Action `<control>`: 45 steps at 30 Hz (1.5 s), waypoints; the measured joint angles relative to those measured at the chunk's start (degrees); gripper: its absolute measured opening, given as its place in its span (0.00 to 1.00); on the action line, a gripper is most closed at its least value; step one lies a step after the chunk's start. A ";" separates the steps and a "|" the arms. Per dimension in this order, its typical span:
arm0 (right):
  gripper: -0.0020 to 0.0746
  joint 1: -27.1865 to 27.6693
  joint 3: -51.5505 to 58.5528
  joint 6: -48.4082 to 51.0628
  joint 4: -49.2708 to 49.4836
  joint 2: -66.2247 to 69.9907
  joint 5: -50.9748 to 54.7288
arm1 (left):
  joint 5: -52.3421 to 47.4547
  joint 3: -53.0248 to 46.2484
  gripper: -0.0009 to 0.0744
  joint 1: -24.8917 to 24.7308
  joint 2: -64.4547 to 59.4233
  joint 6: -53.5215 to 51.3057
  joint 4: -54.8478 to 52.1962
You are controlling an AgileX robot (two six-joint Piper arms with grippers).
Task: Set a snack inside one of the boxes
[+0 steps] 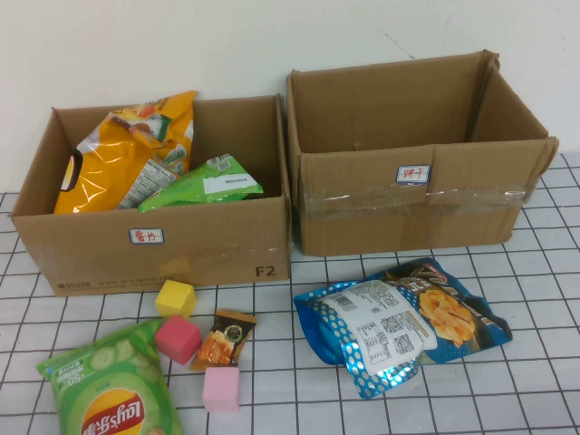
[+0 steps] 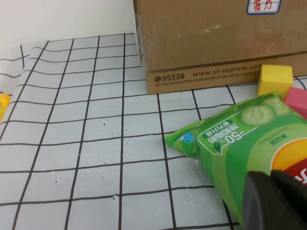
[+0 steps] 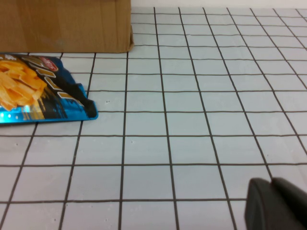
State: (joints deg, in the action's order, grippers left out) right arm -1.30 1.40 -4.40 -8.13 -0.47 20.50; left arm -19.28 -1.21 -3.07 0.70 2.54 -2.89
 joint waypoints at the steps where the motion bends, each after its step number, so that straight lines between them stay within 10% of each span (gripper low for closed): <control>1: 0.03 0.00 0.00 0.00 0.00 0.00 0.00 | 0.00 0.00 0.01 0.00 0.00 0.00 0.00; 12: 0.03 0.00 0.22 0.00 -3.69 0.00 -3.65 | 4.33 -0.29 0.01 0.00 0.00 0.00 0.00; 24: 0.03 0.00 0.22 0.00 -11.90 0.00 -40.32 | 45.51 -0.29 0.01 0.00 0.00 -0.24 -1.32; 32: 0.03 0.00 0.22 -2.15 -11.20 -0.08 -45.47 | 58.23 -0.29 0.01 0.00 0.00 1.77 -1.19; 36: 0.03 0.00 0.10 -2.59 -8.18 -0.08 -45.12 | 53.16 -0.29 0.01 0.00 0.00 2.40 0.80; 45: 0.03 0.00 -15.01 -1.85 -7.21 0.42 -16.17 | 2.73 20.99 0.01 0.00 -5.41 3.27 1.63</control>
State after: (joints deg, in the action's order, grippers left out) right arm -1.30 -13.61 -6.25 -15.34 -0.05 4.34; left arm -16.54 19.78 -3.07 -4.71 5.81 -1.26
